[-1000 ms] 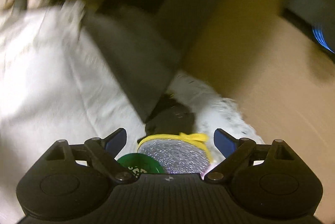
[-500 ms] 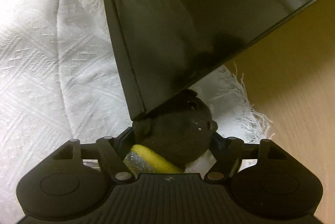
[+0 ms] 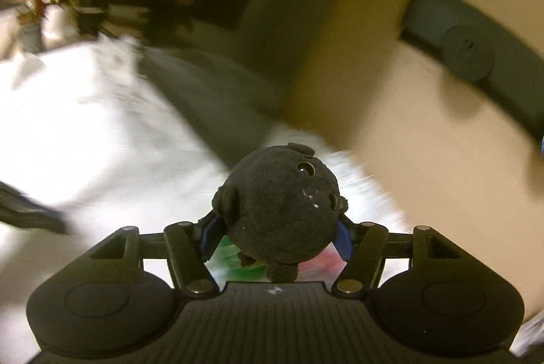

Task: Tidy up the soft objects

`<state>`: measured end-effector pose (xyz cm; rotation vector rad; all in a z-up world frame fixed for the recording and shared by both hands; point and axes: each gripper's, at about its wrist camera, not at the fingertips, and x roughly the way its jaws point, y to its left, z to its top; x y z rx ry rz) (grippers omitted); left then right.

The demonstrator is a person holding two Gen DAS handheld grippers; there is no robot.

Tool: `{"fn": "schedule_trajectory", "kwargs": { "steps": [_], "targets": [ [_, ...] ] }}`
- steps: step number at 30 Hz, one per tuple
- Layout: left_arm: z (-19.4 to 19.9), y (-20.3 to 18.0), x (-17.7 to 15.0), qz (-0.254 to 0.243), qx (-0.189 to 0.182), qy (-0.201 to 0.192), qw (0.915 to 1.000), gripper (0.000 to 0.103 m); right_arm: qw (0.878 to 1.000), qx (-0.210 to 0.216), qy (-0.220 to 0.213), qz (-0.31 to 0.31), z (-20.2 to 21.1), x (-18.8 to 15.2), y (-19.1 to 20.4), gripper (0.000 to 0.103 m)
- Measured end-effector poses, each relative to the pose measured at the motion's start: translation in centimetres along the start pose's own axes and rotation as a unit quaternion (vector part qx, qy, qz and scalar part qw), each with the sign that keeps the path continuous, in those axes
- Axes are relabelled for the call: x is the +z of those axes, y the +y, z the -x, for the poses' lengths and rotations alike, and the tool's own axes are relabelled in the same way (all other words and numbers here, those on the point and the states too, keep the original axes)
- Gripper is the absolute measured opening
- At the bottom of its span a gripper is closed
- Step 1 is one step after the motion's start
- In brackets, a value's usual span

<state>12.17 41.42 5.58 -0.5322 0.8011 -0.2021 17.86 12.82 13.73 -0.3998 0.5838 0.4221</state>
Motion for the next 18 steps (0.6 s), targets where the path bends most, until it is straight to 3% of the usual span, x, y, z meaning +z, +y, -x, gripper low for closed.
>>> {"fn": "schedule_trajectory", "kwargs": {
  "steps": [5,7,11,13,18],
  "targets": [
    [0.5,-1.5,0.6,0.005,-0.002,-0.017,0.9998,0.030,0.991,0.107,-0.001,-0.076,-0.5,-1.9,4.4,0.072],
    [0.8,-1.8,0.9,0.009,-0.002,-0.021,0.9997,0.030,0.990,0.119,0.003,-0.078,-0.4,-1.9,5.4,0.074],
    [1.3,-2.1,1.3,0.002,-0.004,-0.028,0.9996,0.028,0.995,0.076,-0.020,-0.060,0.9,-1.4,4.6,0.085],
    [1.4,-2.0,1.3,0.002,-0.005,-0.035,0.9994,0.029,0.996,0.050,-0.014,-0.070,0.7,-1.1,3.5,0.086],
    [1.1,-2.4,1.2,-0.022,-0.017,-0.026,0.9993,0.029,0.986,0.006,0.020,-0.164,-3.5,0.3,0.5,0.086]
  ]
}}
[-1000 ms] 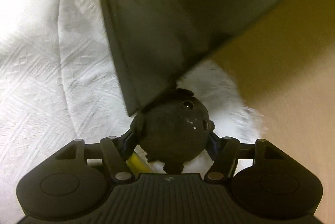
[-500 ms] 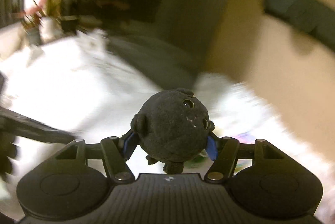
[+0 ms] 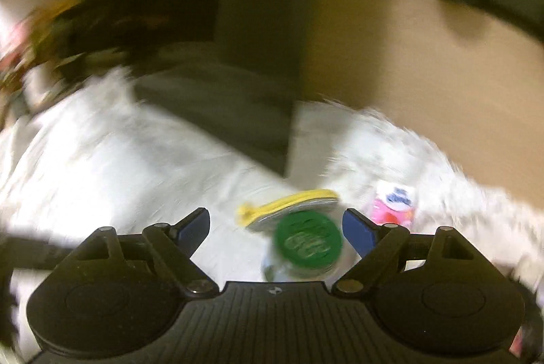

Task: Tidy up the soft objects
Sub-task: 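Grasp the yellow-rimmed round sponge with the right gripper while the left holds the black plush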

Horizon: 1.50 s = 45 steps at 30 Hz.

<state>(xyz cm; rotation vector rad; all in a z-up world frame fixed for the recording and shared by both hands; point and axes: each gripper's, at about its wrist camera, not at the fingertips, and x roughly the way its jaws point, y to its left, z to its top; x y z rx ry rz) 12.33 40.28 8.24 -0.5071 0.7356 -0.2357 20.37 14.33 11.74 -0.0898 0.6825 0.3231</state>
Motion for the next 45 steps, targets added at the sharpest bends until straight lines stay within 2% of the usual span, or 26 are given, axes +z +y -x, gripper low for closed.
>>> {"fn": "schedule_trajectory", "kwargs": {
  "steps": [4,6,7,8,9,10,11,13,18,22,24,26,27,28,31,33,34,35,37,40,45],
  "targets": [
    [0.2,-0.8,0.0,-0.042,-0.008,0.009,0.9990,0.029,0.990,0.000,0.025,-0.140,-4.1,2.2,-3.6,0.086],
    [0.6,-0.8,-0.1,-0.057,-0.006,0.013,0.9983,0.029,0.985,-0.005,0.040,-0.170,-6.5,2.8,-4.4,0.083],
    [0.8,-0.5,-0.1,-0.062,-0.004,0.015,0.9979,0.029,0.984,-0.008,0.046,-0.171,-7.4,2.8,-4.4,0.073],
    [1.0,-0.3,-0.2,-0.063,-0.001,0.016,0.9979,0.029,0.985,-0.009,0.053,-0.165,-8.2,2.9,-4.1,0.053],
    [1.4,0.2,-0.1,-0.061,0.004,0.017,0.9980,0.029,0.986,-0.007,0.061,-0.155,-8.7,3.0,-3.7,0.042],
    [1.7,0.7,0.0,-0.059,0.010,0.017,0.9981,0.029,0.987,-0.008,0.067,-0.144,-8.8,3.1,-3.2,0.026],
    [2.1,1.2,0.1,-0.057,0.017,0.016,0.9981,0.029,0.989,-0.015,0.061,-0.132,-8.4,3.2,-2.5,0.015],
    [3.0,2.3,0.4,-0.052,0.033,0.010,0.9981,0.029,0.991,0.000,0.052,-0.124,-7.0,3.4,-1.6,0.001],
    [4.3,3.5,1.1,-0.051,0.037,-0.002,0.9980,0.029,0.994,0.044,0.007,-0.100,-0.7,2.8,1.0,0.001],
    [3.8,2.7,1.5,-0.069,0.013,-0.003,0.9975,0.029,0.997,0.041,0.007,-0.066,1.8,0.5,2.4,0.003],
    [3.4,2.1,1.4,-0.080,-0.002,-0.001,0.9968,0.029,0.999,0.022,0.008,-0.047,2.1,-0.9,3.0,0.019],
    [3.0,1.5,1.3,-0.090,-0.011,0.006,0.9959,0.029,0.999,-0.010,-0.002,-0.032,1.7,-2.2,3.9,0.063],
    [2.8,1.3,1.1,-0.094,-0.012,0.010,0.9955,0.029,0.999,-0.020,-0.007,-0.029,1.3,-2.9,4.1,0.069],
    [2.8,1.2,0.9,-0.099,-0.014,0.016,0.9949,0.029,0.999,-0.027,-0.007,-0.032,0.8,-3.5,4.3,0.070],
    [2.8,1.7,0.5,-0.098,-0.018,0.030,0.9946,0.029,0.997,-0.042,0.013,-0.057,-1.8,-4.2,4.7,0.070],
    [2.5,2.3,0.3,-0.091,-0.015,0.038,0.9950,0.029,0.995,-0.070,0.023,-0.071,-3.6,-4.2,5.3,0.065],
    [2.3,2.6,0.4,-0.084,-0.012,0.041,0.9955,0.029,0.994,-0.076,0.027,-0.077,-4.2,-4.3,5.4,0.052],
    [2.2,2.8,0.4,-0.080,-0.012,0.042,0.9959,0.029,0.993,-0.076,0.035,-0.088,-4.9,-4.3,5.5,0.034],
    [2.1,3.0,0.7,-0.069,-0.007,0.033,0.9970,0.029,0.991,-0.064,0.050,-0.110,-5.7,-4.8,5.4,0.014],
    [1.8,3.0,1.4,-0.057,-0.004,0.024,0.9981,0.029,0.990,-0.053,0.043,-0.124,-4.7,-5.4,5.8,0.013],
    [0.1,2.2,2.3,-0.053,-0.024,0.015,0.9982,0.029,0.986,-0.037,0.034,-0.158,-0.7,-6.8,5.2,0.013]
  ]
}}
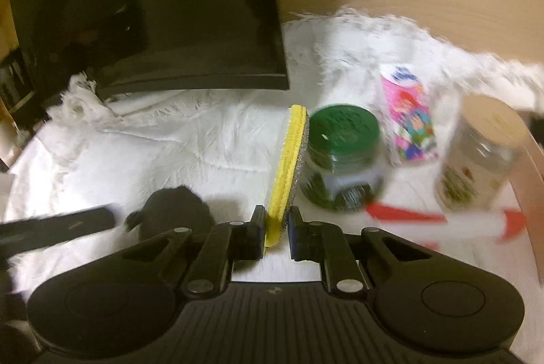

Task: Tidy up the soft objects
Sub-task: 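Grasp the yellow-rimmed round sponge with the right gripper while the left holds the black plush, then carry plush and sponge to the pink box and open the left gripper over it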

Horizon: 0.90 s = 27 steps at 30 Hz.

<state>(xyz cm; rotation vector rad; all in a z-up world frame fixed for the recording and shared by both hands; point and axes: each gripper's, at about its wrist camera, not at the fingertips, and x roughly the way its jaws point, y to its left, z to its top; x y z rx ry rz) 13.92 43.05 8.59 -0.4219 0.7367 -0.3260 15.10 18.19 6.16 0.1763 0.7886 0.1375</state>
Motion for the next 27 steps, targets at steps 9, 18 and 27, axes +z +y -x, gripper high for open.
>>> {"fn": "schedule_trajectory", "kwargs": {
  "steps": [9,18,27],
  "targets": [
    [-6.4,-2.7,-0.2,-0.044,0.000,0.056,0.9975,0.063,0.999,0.010,0.038,-0.017,3.2,-4.6,-1.9,0.018],
    [-11.5,-4.7,0.8,-0.057,-0.031,0.095,0.9933,0.076,0.999,-0.030,0.011,-0.026,2.4,-5.0,-3.7,0.059],
    [-11.2,-3.5,-0.5,-0.038,-0.043,0.113,0.9919,0.071,0.990,0.007,0.046,-0.134,-2.2,-3.7,-8.0,0.066]
  ]
}}
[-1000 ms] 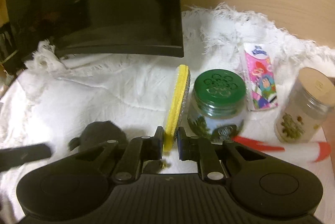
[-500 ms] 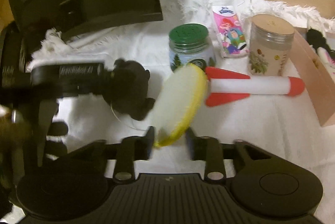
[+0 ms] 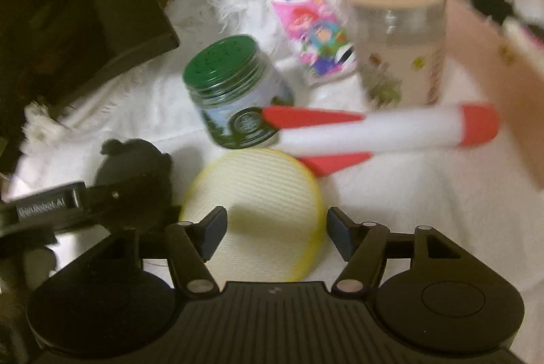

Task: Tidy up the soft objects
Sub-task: 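Carry plush and sponge to the pink box and open the left gripper over it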

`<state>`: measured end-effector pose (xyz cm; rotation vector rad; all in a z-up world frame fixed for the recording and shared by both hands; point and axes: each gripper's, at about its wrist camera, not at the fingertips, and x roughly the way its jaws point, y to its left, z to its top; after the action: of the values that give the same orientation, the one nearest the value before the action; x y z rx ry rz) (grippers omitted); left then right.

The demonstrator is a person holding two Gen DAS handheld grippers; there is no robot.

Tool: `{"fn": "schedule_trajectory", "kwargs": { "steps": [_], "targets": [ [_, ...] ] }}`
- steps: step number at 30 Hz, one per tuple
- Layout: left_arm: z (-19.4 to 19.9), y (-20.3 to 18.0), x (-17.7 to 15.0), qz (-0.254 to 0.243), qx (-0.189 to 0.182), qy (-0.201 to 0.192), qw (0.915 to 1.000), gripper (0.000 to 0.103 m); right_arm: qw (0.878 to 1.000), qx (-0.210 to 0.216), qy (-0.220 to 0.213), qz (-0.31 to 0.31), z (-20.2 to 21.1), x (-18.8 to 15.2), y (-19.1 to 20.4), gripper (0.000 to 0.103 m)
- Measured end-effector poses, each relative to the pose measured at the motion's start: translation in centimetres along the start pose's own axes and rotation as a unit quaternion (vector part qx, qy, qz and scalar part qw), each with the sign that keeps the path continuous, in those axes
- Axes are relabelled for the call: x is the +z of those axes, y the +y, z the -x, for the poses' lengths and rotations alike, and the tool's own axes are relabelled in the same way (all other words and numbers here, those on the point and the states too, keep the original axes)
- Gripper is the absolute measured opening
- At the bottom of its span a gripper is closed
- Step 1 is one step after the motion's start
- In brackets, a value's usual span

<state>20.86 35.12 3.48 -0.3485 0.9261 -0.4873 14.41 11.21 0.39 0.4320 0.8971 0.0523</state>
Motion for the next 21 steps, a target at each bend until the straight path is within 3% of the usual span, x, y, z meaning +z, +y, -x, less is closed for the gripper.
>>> {"fn": "schedule_trajectory", "kwargs": {
  "steps": [1,4,6,11,13,17,21],
  "targets": [
    [0.3,0.3,-0.1,0.007,0.000,-0.002,1.0000,0.071,1.000,0.027,0.002,-0.002,0.1,0.0,0.1,0.064],
    [1.3,0.8,-0.1,0.009,0.011,-0.014,0.9998,0.071,0.998,0.069,0.009,0.007,0.2,0.0,0.8,0.032],
    [2.0,1.2,-0.1,0.012,0.024,-0.020,0.9994,0.071,0.996,0.089,0.007,0.007,0.7,0.1,1.3,0.022],
    [3.1,2.5,-0.1,0.042,0.053,-0.025,0.9974,0.071,0.976,0.215,0.019,-0.011,1.8,1.2,1.7,0.021],
    [3.2,2.6,-0.4,0.051,0.057,-0.021,0.9968,0.071,0.978,0.204,0.032,0.011,1.1,1.4,2.6,0.021],
    [3.4,2.0,-0.7,0.051,0.065,-0.023,0.9963,0.071,0.987,0.137,0.061,0.052,-1.3,1.3,3.5,0.020],
    [4.4,1.6,-0.8,0.044,0.085,-0.040,0.9946,0.070,0.987,0.141,0.031,0.071,0.6,2.2,3.4,0.015]
  ]
}}
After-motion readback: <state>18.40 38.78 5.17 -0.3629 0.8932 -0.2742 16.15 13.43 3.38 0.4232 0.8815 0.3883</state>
